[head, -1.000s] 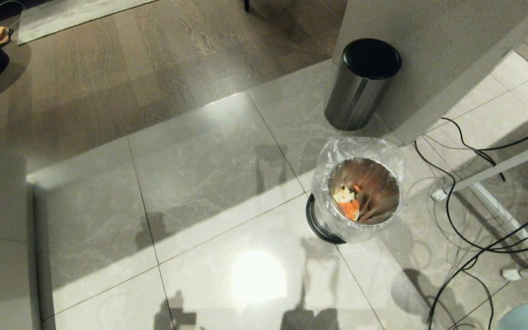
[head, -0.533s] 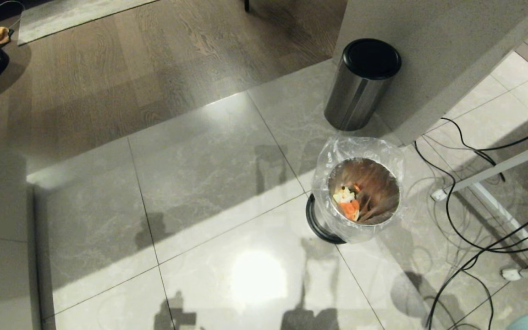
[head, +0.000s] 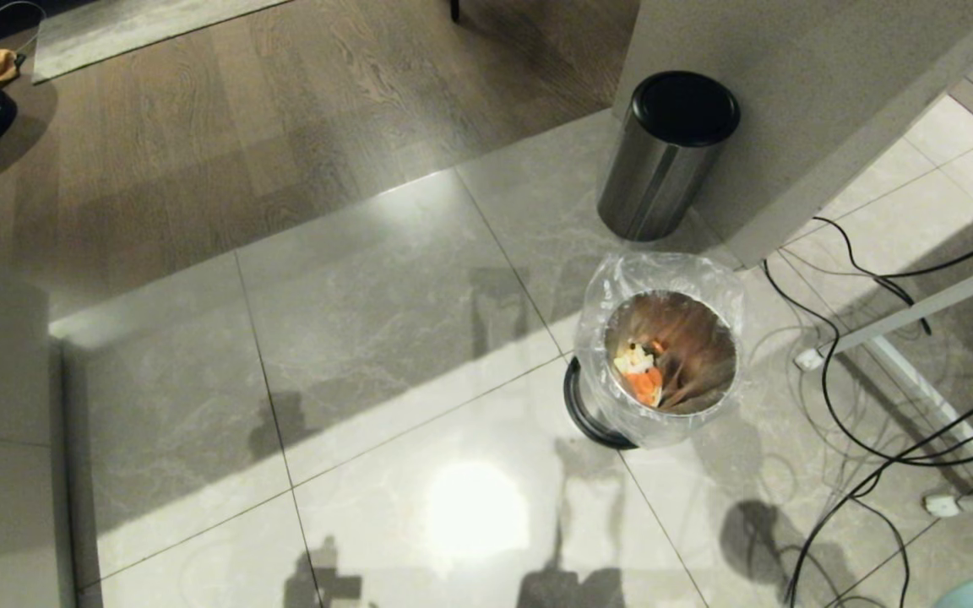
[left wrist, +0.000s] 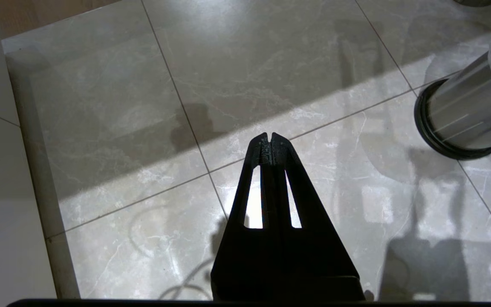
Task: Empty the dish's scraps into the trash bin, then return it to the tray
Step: Put the bowl back to the table
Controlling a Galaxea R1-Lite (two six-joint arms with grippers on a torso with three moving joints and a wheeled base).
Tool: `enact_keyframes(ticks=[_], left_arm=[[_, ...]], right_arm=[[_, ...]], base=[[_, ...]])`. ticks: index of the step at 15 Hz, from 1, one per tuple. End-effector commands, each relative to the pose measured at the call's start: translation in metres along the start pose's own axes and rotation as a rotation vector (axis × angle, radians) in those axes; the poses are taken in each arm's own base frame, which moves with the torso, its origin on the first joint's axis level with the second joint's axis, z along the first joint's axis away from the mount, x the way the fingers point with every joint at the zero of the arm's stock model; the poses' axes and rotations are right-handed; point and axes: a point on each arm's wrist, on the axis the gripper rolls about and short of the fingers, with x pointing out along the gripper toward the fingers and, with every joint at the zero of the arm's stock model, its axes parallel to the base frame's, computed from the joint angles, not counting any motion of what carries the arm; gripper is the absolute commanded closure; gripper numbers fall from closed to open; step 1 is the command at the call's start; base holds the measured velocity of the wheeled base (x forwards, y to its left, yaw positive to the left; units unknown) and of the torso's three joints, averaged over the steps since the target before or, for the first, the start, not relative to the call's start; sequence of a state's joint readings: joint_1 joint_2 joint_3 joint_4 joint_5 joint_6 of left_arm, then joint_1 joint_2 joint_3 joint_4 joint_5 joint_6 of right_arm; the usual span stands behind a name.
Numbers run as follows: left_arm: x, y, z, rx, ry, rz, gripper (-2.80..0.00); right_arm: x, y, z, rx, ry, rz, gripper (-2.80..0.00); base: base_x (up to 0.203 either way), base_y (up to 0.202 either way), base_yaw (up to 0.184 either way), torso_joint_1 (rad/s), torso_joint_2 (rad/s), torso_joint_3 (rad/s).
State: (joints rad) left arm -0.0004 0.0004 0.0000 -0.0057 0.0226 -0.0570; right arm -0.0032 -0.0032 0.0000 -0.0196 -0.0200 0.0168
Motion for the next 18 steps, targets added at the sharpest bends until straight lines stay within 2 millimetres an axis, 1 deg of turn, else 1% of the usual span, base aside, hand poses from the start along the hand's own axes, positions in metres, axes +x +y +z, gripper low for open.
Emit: enact_keyframes(ticks=[1,10,18], left_arm=[[0.0001,0.0000,0.0001,0.000,0.001,-0.001,0.00],[0.0001,0.0000,0.0001,-0.001,0.001,0.001,0.00],[0.0001,0.0000,-0.0001,-0.003,0.002,0.000,0.00]], right_arm=[[0.0002,0.0000,0.0001,0.000,0.003,0.000,0.00],[0.0002,0.0000,0.0001,0.000,0.003,0.000,0.00],[0.0002,0.0000,0.0001,0.000,0.003,0.000,0.00]], base=[[0.000,0.000,0.000,0.000,0.00,0.000],[0.000,0.000,0.000,0.000,0.00,0.008],[0.000,0.000,0.000,0.002,0.00,0.185]])
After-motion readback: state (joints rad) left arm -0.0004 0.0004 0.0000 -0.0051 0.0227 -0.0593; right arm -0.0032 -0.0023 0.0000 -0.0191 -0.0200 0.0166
